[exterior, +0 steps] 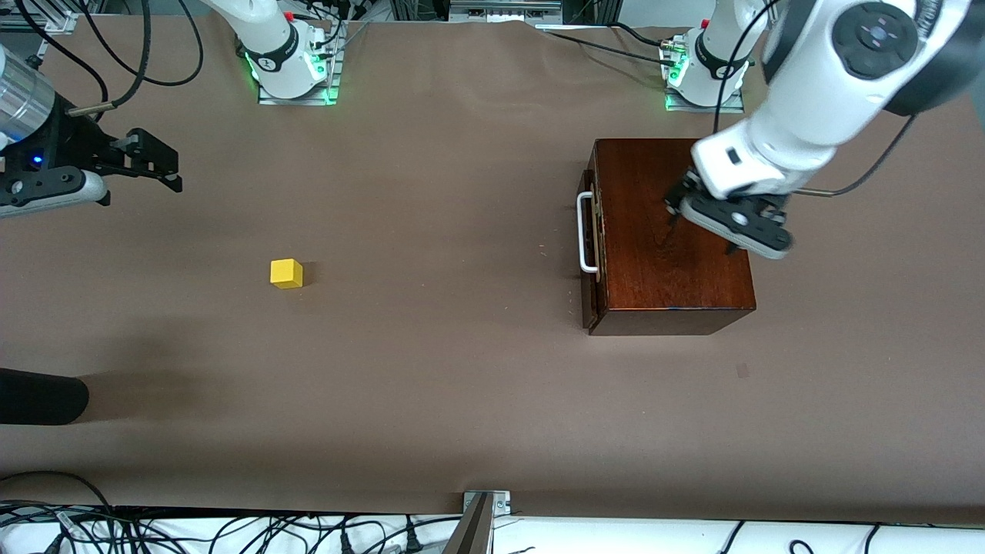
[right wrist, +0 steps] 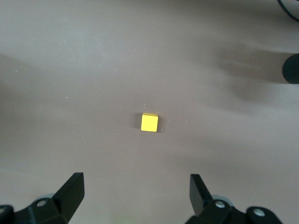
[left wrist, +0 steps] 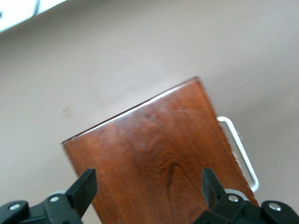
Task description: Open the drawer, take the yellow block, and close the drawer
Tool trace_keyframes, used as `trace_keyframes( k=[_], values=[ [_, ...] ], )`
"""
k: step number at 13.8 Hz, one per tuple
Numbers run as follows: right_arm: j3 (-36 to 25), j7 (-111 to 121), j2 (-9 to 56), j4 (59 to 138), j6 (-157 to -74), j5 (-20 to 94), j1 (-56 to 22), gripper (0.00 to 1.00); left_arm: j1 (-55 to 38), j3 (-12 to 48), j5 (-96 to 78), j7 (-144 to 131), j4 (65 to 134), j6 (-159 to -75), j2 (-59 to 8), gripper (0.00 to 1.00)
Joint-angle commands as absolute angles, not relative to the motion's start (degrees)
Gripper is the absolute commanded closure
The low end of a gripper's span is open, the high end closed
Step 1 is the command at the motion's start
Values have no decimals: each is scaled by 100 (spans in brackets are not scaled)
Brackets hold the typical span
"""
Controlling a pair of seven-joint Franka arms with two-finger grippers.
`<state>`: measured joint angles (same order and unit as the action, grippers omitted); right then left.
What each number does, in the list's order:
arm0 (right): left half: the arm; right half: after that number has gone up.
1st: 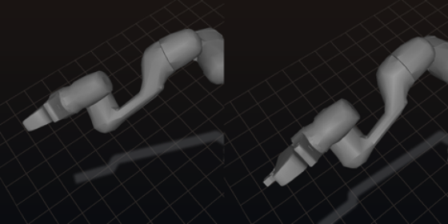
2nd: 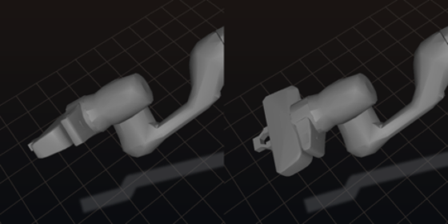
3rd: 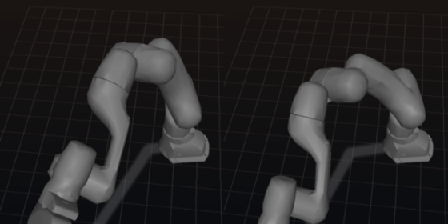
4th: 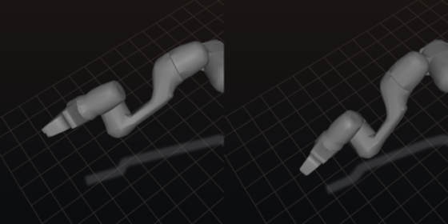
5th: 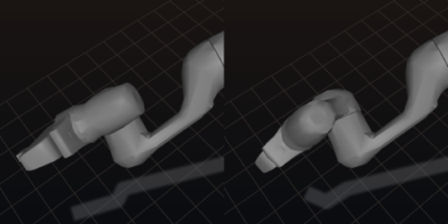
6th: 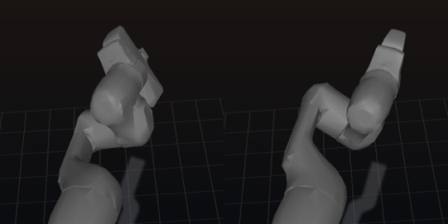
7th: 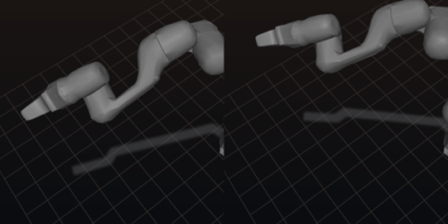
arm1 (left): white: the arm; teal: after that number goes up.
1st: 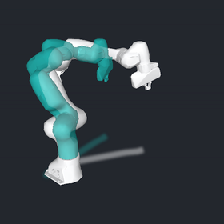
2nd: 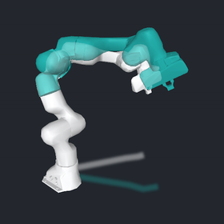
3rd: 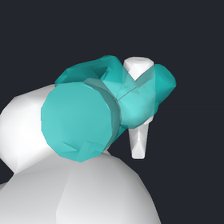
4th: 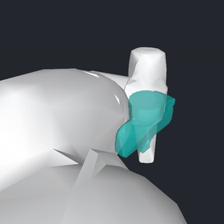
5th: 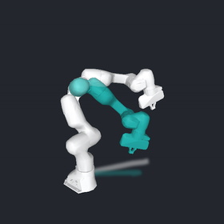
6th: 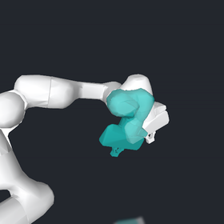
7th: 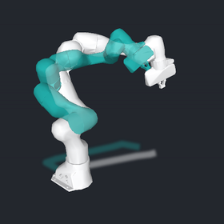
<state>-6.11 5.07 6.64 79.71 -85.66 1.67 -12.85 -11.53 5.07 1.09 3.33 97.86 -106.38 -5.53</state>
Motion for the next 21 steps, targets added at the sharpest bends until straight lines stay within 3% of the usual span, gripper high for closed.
trace_keyframes(
  k=[1, 4, 9, 14, 21],
  values=[
    [-606, 580, 659, 7954, -8490, 106, -1239, 0, -827, 230, -9, -149, 10002, -10565, -203, 0],
    [-607, 563, 712, 7945, -8595, 114, -1230, 0, -694, -297, -44, -377, 9923, -10074, -132, 0],
    [-598, 554, 756, 7945, -8648, 26, -1266, 0, -256, -238, 53, -387, 9124, -8852, -123, 0],
    [-606, 554, 721, 7945, -8684, 18, -1257, 0, 289, 325, 70, -378, 9123, -8877, -167, 0],
    [-712, 563, 756, 7980, -8736, 18, -1239, 0, 53, 229, 229, -308, 9132, -8895, -176, 0]
  ],
)
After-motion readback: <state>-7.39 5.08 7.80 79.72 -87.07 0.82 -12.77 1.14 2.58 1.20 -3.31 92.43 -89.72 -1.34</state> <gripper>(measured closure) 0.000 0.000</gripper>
